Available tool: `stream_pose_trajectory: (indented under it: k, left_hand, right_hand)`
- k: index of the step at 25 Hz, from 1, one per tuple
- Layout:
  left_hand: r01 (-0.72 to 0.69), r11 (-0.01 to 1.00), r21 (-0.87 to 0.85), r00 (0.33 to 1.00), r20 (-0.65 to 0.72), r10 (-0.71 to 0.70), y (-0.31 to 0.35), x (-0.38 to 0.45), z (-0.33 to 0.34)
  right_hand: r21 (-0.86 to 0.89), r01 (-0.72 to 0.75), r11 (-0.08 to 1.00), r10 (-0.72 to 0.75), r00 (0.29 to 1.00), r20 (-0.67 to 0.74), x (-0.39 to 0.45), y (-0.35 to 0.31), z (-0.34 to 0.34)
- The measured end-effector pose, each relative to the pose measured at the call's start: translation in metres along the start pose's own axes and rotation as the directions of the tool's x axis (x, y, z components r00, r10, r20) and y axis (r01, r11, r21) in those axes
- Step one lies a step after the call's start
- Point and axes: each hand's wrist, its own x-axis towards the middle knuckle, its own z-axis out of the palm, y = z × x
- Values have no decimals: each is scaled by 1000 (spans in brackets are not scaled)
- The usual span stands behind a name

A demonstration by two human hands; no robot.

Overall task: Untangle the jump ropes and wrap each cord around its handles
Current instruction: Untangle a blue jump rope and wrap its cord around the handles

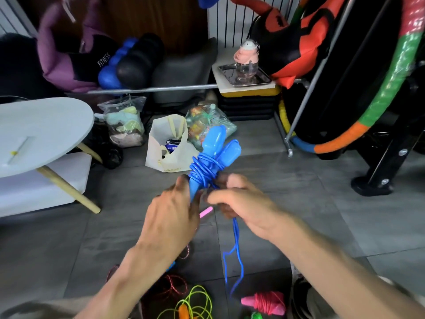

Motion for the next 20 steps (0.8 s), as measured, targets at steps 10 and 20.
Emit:
stream_pose_trajectory:
  k: [10,20]
  left_hand:
    - [375,599,-708,885,466,-2,4,6,-6]
    - [609,84,-789,762,612,212,3,0,-8]
  right_hand:
    - [137,104,985,-94,992,-79,-13,-5,-1]
    - [-23,182,983,-178,977,116,-11,-10,-21]
